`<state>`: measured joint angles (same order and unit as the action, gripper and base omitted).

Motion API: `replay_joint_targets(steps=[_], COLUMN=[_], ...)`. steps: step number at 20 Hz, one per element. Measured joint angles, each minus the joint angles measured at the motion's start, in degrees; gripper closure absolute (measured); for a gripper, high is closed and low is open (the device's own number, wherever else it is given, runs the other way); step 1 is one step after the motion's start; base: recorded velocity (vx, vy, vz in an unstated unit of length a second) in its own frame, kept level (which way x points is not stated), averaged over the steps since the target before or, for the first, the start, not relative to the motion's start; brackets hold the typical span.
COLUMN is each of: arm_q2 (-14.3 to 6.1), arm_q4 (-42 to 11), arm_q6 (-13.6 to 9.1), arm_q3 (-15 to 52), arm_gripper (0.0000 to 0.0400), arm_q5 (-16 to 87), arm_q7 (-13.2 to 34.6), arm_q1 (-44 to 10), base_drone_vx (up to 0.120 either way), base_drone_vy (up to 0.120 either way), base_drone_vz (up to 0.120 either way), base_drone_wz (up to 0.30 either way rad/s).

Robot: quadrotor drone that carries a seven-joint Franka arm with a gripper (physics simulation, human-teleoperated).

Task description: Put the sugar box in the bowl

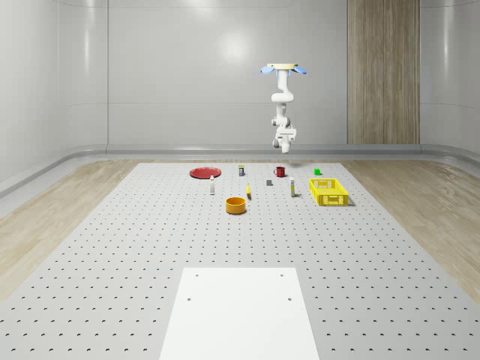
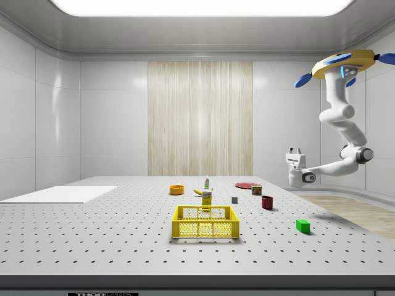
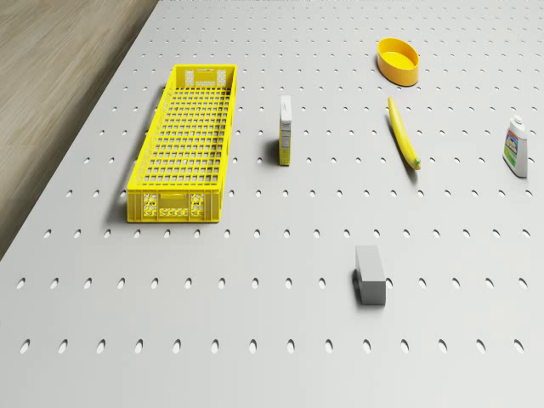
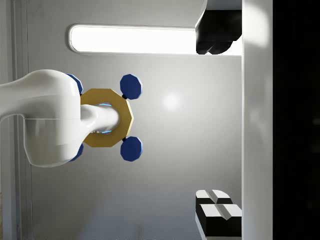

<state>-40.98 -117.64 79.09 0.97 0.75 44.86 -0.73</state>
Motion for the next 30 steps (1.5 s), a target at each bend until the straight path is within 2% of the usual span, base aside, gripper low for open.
replay_joint_targets(steps=[12,16,19,22,26,28,30], arm_q2=[-0.46,-0.80,-1.37,-2.53,-5.34,-7.03,-8.66], arm_q4=[-0.70,-1.80,-4.03,-9.01,-21.72,-29.30,-35.91], arm_q6=[0.59,0.92,1.34,2.02,2.72,2.09,0.37], arm_q3=[4.48,9.35,15.50,24.37,38.90,45.79,51.71], arm_gripper=[0.0000,0.0000,0.0000,0.0000,0.0000,0.0000,0.0000], arm_q5=[6.30,13.18,22.03,35.32,59.59,72.65,84.48], arm_q7=[0.83,1.78,3.10,5.46,11.59,16.19,21.34], arm_q1=[-1.38,-2.91,-4.91,-8.04,-14.67,-19.40,-25.12], base_drone_vx=[0.120,0.120,0.120,0.120,0.120,0.120,0.120], base_drone_vy=[0.000,0.000,0.000,0.000,0.000,0.000,0.000], base_drone_vz=[0.000,0.000,0.000,0.000,-0.120,-0.120,-0.120], base_drone_wz=[0.000,0.000,0.000,0.000,0.000,0.000,0.000])
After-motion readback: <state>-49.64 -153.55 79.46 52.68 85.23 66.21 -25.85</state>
